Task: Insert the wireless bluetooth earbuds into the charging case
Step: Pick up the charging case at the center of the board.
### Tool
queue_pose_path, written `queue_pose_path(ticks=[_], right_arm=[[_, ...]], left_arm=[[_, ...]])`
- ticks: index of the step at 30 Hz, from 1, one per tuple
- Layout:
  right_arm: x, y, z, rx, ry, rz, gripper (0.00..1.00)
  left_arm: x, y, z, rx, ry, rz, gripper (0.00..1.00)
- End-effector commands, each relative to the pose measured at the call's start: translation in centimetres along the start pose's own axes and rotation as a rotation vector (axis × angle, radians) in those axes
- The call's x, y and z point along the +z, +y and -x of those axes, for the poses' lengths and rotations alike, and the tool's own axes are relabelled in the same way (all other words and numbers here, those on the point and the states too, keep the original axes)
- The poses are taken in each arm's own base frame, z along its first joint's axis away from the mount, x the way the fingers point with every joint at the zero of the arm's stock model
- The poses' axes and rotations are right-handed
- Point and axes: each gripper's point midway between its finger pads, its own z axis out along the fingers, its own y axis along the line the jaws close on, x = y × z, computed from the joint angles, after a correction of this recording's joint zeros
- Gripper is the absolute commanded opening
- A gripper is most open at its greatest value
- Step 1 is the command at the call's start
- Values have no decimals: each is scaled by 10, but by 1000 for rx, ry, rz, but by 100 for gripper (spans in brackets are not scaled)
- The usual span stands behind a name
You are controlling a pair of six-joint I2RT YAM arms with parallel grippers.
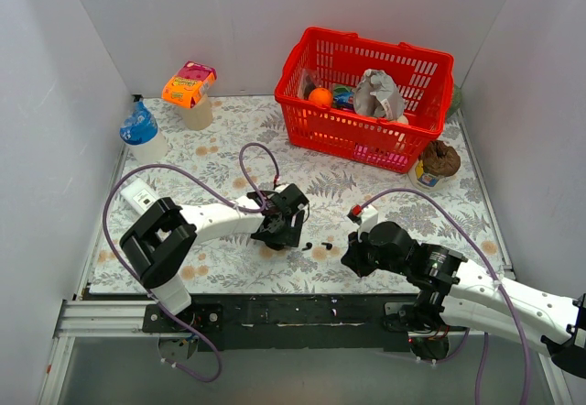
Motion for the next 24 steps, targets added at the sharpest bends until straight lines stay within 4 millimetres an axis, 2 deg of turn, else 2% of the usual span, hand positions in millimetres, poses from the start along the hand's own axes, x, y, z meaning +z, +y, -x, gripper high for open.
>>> queue_pose_path(ticks=[1, 4, 8, 14, 17, 24], right_arm=[[-4, 2, 10, 11, -42, 7, 10], [-3, 2, 10, 9, -43, 5, 10], [-3, 2, 11, 7, -44, 4, 10], [-3, 3, 13, 4, -44, 6, 10], [-2, 4, 13, 2, -45, 7, 10], [-2, 5, 14, -3, -41, 9, 10]], left_arm=[[17, 4, -22, -29, 64, 23, 78], [15, 7, -23, 12, 50, 32, 78], [12, 17, -28, 71, 52, 63, 70], [7, 34, -38, 149, 84, 111, 68], [5, 39, -43, 165, 100, 122, 70], [1, 36, -44, 168, 106, 101, 79]])
